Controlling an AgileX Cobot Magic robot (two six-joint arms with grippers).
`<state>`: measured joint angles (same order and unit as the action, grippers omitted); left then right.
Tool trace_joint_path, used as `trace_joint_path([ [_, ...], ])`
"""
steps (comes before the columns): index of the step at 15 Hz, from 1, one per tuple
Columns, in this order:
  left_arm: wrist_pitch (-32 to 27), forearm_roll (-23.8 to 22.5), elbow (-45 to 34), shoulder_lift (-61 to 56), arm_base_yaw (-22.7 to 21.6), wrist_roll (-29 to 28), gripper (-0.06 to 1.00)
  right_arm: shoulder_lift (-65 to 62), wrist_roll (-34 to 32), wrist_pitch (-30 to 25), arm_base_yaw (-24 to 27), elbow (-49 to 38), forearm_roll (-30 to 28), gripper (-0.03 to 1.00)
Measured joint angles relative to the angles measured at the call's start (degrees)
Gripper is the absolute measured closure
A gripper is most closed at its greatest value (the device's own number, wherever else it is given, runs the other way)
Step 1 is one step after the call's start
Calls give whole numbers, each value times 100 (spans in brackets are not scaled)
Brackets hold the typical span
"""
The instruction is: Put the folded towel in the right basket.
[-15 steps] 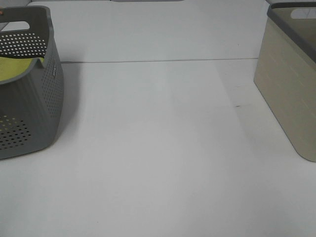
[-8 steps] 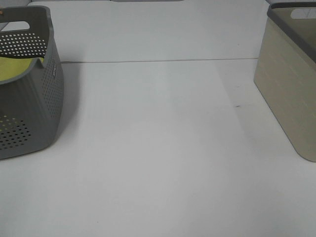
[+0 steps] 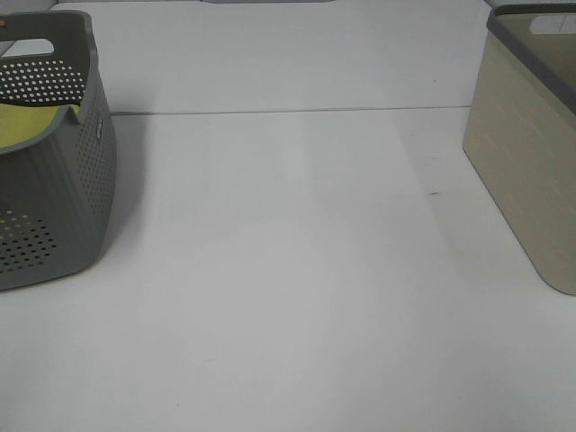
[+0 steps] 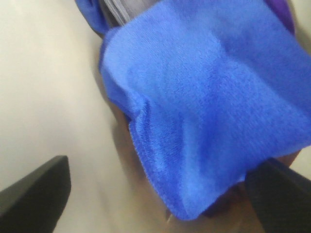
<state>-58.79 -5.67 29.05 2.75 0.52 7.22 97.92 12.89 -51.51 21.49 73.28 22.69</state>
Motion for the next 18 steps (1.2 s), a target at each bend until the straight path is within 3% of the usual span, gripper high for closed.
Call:
trace_joint_path([
  [5, 0, 0, 0, 0, 0, 0, -4, -894, 0, -6, 0, 0, 40, 4],
  [12, 0, 0, 0, 0, 0, 0, -4, -2435, 17, -458, 0, 0, 92, 4],
  [18, 0, 0, 0, 0, 0, 0, -4, -4280, 756, -573, 0, -476, 739, 5],
])
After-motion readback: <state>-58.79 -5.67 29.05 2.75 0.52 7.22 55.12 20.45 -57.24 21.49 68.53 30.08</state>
